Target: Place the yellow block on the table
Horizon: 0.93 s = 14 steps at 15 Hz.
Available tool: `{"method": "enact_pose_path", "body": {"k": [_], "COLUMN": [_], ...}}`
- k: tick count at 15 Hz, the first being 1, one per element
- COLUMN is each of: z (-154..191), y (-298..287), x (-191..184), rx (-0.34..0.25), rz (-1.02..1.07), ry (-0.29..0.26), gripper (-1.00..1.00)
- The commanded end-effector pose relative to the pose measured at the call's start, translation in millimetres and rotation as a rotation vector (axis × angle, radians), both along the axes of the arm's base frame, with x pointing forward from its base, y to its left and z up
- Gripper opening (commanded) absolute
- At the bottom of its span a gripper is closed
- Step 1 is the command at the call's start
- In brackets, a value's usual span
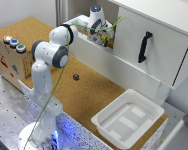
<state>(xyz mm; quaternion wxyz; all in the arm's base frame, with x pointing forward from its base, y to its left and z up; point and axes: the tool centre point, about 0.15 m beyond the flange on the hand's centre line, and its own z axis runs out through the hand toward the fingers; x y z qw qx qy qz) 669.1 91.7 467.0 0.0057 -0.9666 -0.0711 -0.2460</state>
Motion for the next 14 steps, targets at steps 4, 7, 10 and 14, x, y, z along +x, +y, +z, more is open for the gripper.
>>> {"method": "enact_pose_path", "body": {"k": [4,7,10,14], "z": [-7,-8,-4,17], "y": [9,11,13,11], "x": [36,36,35,6], "rx": [-0.036,-0.028,-0.021,-0.055], "rz": [-0.009,-0.013,-0.019,-0.088], "ry": [0.023,0.010,-0.010,-0.034], "gripper": [-1.00,-1.00,-1.00,-1.00]}}
